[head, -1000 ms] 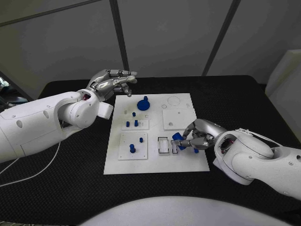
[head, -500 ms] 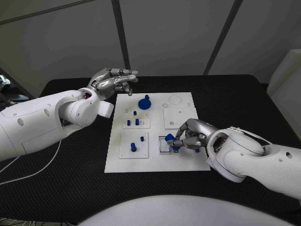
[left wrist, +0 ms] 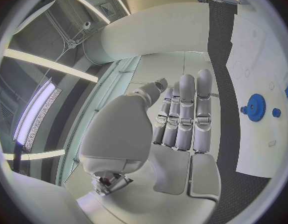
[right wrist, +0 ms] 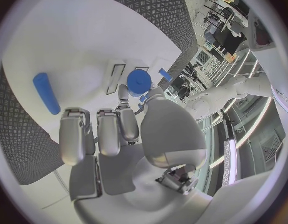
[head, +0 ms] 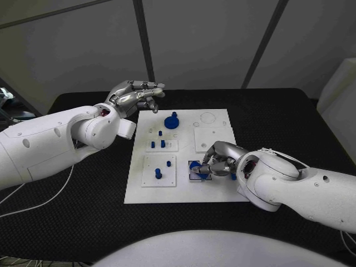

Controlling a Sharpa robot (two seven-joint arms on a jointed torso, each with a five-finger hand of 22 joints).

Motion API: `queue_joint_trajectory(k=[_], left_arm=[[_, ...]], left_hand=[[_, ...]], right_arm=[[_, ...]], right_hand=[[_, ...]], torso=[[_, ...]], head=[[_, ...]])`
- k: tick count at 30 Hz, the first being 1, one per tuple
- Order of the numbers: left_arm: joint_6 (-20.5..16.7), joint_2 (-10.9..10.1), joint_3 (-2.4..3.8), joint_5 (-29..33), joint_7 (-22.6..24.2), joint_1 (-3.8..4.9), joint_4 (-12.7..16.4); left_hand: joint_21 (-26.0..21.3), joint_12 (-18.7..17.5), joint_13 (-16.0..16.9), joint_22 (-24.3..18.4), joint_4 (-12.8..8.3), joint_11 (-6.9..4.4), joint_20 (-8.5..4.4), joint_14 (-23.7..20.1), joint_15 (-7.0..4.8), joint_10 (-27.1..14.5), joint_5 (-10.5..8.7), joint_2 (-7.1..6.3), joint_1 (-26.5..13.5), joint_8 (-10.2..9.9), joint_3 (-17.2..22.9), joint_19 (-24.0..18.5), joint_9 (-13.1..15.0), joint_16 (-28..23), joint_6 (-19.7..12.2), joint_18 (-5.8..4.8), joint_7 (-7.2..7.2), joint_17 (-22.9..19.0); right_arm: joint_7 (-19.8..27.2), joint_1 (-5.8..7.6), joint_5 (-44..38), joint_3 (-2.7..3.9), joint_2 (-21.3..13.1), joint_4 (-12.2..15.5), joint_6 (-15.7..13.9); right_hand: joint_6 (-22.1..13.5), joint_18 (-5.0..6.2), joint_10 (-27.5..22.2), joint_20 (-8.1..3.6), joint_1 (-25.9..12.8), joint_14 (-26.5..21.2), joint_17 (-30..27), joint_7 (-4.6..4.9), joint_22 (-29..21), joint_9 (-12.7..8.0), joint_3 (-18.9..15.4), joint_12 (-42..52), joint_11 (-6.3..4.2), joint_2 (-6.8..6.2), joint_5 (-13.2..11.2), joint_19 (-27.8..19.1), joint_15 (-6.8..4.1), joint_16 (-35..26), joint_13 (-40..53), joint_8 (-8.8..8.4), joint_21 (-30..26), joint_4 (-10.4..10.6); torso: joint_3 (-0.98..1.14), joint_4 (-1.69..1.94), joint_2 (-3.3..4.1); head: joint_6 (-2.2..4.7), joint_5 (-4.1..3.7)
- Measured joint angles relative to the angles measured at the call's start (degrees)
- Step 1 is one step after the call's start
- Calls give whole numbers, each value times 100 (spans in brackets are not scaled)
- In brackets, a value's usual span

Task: Assemble the parts on the task board

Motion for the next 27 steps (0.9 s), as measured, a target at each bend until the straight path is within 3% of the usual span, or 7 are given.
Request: queue_joint_trajectory(k=[3,6,11,17,24,27], left_arm=[[1,3,0,0,-6,0,2],[2,3,0,0,-10,0,2],[3,2,0,0,-16,1,0],[8,-2,0,0,-22,1,0],[22,-8,0,0,-35,1,4],[27,-9,0,0,-38,1,6]], left_hand=[[0,0,0,0,0,0,0,0,0,0,0,0,0,0,0,0,0,0,0,0,0,0],[0,0,0,0,0,0,0,0,0,0,0,0,0,0,0,0,0,0,0,0,0,0],[0,0,0,1,0,0,0,0,0,0,0,0,0,0,0,0,0,0,0,0,0,1],[0,0,0,1,0,0,0,0,0,0,0,0,0,0,0,0,0,0,0,1,0,1],[0,0,0,1,0,0,0,0,0,0,0,0,0,0,0,0,0,0,0,0,0,1],[0,0,0,1,0,0,0,0,0,0,0,0,0,0,0,0,0,0,0,0,0,1]], right_arm=[[-22,1,-12,2,32,-39,1],[-41,1,-31,2,62,-63,1],[-52,1,-56,0,109,-73,0],[-32,0,-77,0,107,-25,-12],[-13,0,-131,0,44,33,-46],[0,0,-162,0,14,70,-54]], right_hand=[[20,-1,11,-3,-22,-3,0,-20,0,15,-26,0,-11,22,0,3,-3,0,0,35,0,26],[20,0,21,-43,-62,-21,0,-20,0,72,-83,0,-21,62,-152,0,-21,0,0,67,0,83],[32,0,21,-44,-615,-21,0,-32,0,196,-336,0,-21,192,-910,0,-21,0,0,138,0,125],[32,0,-33,-43,-1253,-1,-1,-32,0,304,-589,-148,-75,315,-1403,0,-41,0,0,195,0,146],[32,0,-31,-43,-1384,-1,-1,-32,0,373,-611,-178,-73,282,-1614,0,-41,-23,0,237,0,137],[51,0,-31,-65,-1280,-15,-1,-51,0,422,-586,-178,-72,313,-1455,21,-54,-23,0,272,0,111]], torso=[[0,0,-1],[3,0,-3],[3,0,-5],[3,-2,-5],[1,-5,-5],[1,-6,-5]], head=[[2,5],[3,12],[-1,15],[0,27],[-13,32],[-14,36]])
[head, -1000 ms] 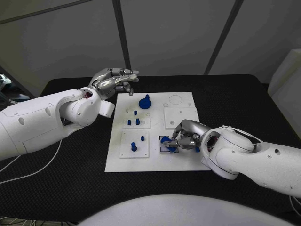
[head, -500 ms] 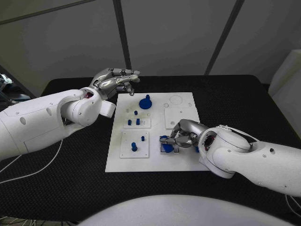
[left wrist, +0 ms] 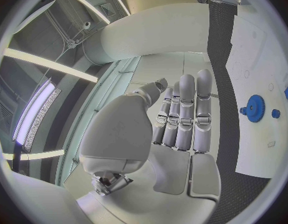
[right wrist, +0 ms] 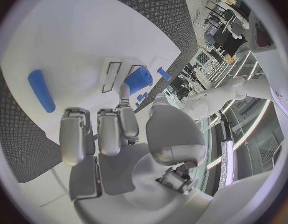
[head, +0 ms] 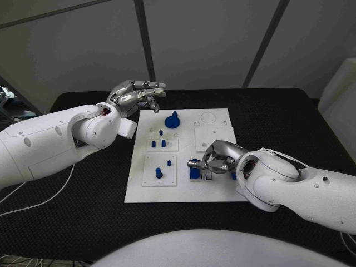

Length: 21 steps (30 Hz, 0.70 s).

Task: Assemble the parts on the task board

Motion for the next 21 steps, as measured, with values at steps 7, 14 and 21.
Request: queue_joint_trajectory(k=[7,14,21], left_arm=[[7,-14,0,0,-3,0,6],[8,-26,-1,0,-4,0,7],[10,-14,-1,0,-6,0,6]], left_hand=[[0,0,0,0,0,0,0,0,0,0,0,0,0,0,0,0,0,0,0,0,0,-5],[0,0,0,1,0,0,0,0,0,0,0,0,0,0,0,0,0,0,0,0,0,-4],[0,0,0,1,0,0,0,0,0,0,0,0,0,0,0,0,0,0,0,0,0,-4]], right_arm=[[102,0,-53,-2,-153,162,2],[237,0,-113,-4,-264,303,18],[282,-1,-162,-5,-192,218,46]], right_hand=[[-8,0,21,-21,1021,14,0,-8,0,153,166,0,-21,-23,288,-22,-29,0,0,114,0,-425],[2,0,42,-33,1385,-6,0,-39,0,243,217,0,-41,-2,204,-10,-48,0,20,179,0,-605],[2,0,41,-42,1495,-7,4,-39,0,281,232,13,-41,82,205,-1,-48,0,26,239,0,-627]], torso=[[2,-1,-2],[2,-12,-5],[2,-1,-4]], head=[[7,3],[5,9],[13,-23]])
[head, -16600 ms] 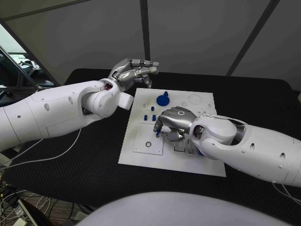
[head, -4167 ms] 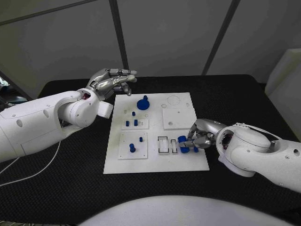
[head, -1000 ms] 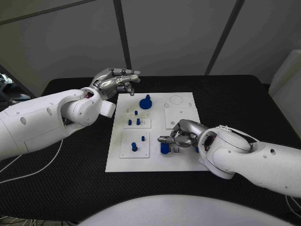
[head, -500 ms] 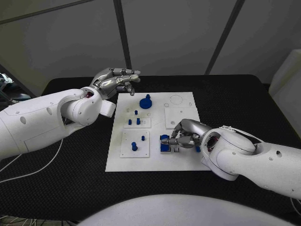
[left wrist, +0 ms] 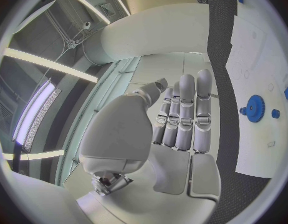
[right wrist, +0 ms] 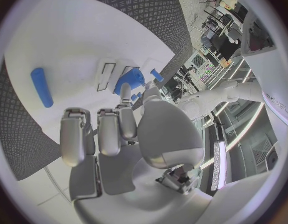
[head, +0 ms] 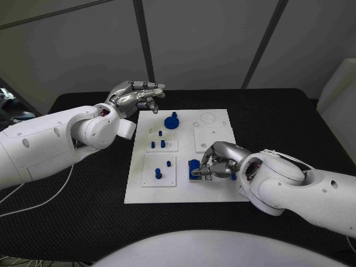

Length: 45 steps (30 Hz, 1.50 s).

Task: Assemble the parts on the task board

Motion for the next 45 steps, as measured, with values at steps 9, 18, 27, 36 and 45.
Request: queue_joint_trajectory(k=[9,18,27,36,45], left_arm=[[1,-3,0,0,-3,0,-1],[2,4,0,0,-5,0,-4],[3,14,0,0,-6,0,-8],[5,16,0,0,-7,0,-14],[10,-9,-4,0,-10,-1,-26]], left_hand=[[0,0,0,0,0,0,0,0,0,0,0,0,0,0,0,0,0,0,0,0,0,1],[0,0,0,-6,0,0,0,0,0,0,0,0,0,0,0,0,0,0,0,0,0,-6],[0,0,0,-6,0,0,0,0,0,0,0,0,0,0,0,0,0,0,0,0,0,-6],[0,0,0,-6,0,0,0,0,0,0,0,0,0,0,0,0,0,0,0,0,0,-6],[0,0,0,-5,0,0,0,0,0,0,0,0,0,0,0,0,0,0,0,0,0,-5]], right_arm=[[-49,0,-83,-1,114,-119,54],[-91,9,-117,9,173,-182,183],[-130,8,-175,8,197,-295,425],[-115,18,-221,12,166,-276,466],[12,-2,-71,-6,-291,98,162]], right_hand=[[51,0,22,-20,32,12,-1,-51,0,62,18,39,-22,144,25,-21,-11,0,17,59,0,18],[47,0,3,-60,99,1,-1,-97,4,180,66,35,-44,171,6,-20,-43,0,34,158,0,-47],[18,0,1,-80,613,11,-2,-126,4,288,202,-27,-83,84,-598,0,-93,0,784,221,0,-455],[18,1,1,-80,631,10,-3,-126,3,316,177,7,-83,73,-598,0,-91,0,784,242,0,-429],[-85,0,1,-79,563,11,-3,-100,3,339,84,-41,-83,143,-227,0,-90,0,870,200,0,-336]], torso=[[-1,12,6],[-3,3,3],[1,-1,1],[2,-1,-1],[5,-10,-1]], head=[[-25,20],[-41,26],[-32,24],[-21,24],[-10,24]])
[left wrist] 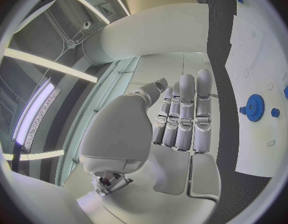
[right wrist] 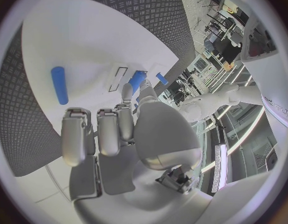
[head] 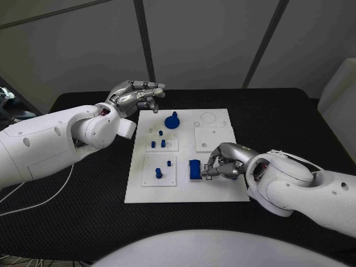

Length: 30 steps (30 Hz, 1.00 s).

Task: Assemble the parts on the task board

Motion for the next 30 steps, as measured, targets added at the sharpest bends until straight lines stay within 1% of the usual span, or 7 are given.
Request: queue_joint_trajectory(k=[4,6,9,12,16,19,30], left_arm=[[0,-11,-6,0,-2,-1,-15],[1,-10,-10,0,-2,-1,-17],[3,-4,-18,0,-3,-1,-19],[5,3,-23,0,-3,-2,-22],[8,24,-31,0,-4,-2,-31],[12,43,-34,0,-4,-2,-33],[22,49,-41,0,-5,-4,-34]], left_hand=[[0,0,0,0,0,0,0,0,0,0,0,0,0,0,0,0,0,0,0,0,0,0],[0,23,0,0,0,-20,0,0,0,-20,0,0,0,0,0,0,0,0,0,0,0,-5],[0,23,0,0,0,-20,0,0,0,-20,0,0,0,0,0,0,0,0,0,0,0,-5],[-1,22,0,0,0,-21,0,0,0,-20,0,0,0,0,0,0,0,0,0,0,0,-5],[-22,22,0,-5,0,1,0,0,0,-42,0,0,0,0,0,0,0,0,0,0,0,-5],[-22,22,0,-5,0,1,0,0,0,-42,0,0,0,0,0,0,0,0,0,0,0,-5],[-22,22,0,-4,0,1,0,0,0,-42,0,0,0,0,0,0,0,0,0,0,0,-9]], right_arm=[[123,0,229,38,-389,216,-193],[172,6,311,76,-562,257,-249],[232,11,383,102,-837,274,-310],[257,11,364,111,-1030,274,-335],[239,10,209,120,-1107,234,-319],[158,7,39,120,-1087,148,-280],[-269,-53,-632,110,-873,-80,-11]], right_hand=[[-250,0,-15,0,-23,-1,0,103,0,-114,-19,-54,15,23,84,0,23,0,39,-276,0,57],[-465,0,-80,38,-23,-7,0,244,0,-284,-30,-131,140,23,84,-26,127,-28,43,-589,-39,68],[-632,0,-124,175,9,-1,0,374,0,-531,-40,-222,291,55,84,-15,247,-33,47,-986,-40,96],[-562,1,-145,210,7,-11,-12,435,-1,-687,-69,-256,311,69,84,-22,257,-33,47,-1198,-40,137],[-340,0,-145,217,-86,-11,-12,405,-1,-789,-103,-284,311,67,84,-29,257,-33,46,-1291,-62,202],[-208,0,-145,217,-117,-11,-12,374,-1,-829,-98,-301,311,50,144,-29,257,-33,35,-1291,-62,216],[0,0,-167,217,-117,-11,-10,302,-1,-903,-150,-307,289,50,284,-29,257,-33,19,-1345,-62,281]], torso=[[-4,-1,-3],[-4,-1,-4],[-7,-2,-4],[-8,-2,-5],[-8,-2,-5],[-7,2,0],[-2,6,7]], head=[[12,-38],[16,-58],[29,-88],[43,-137],[74,-186],[89,-224],[85,-298]])
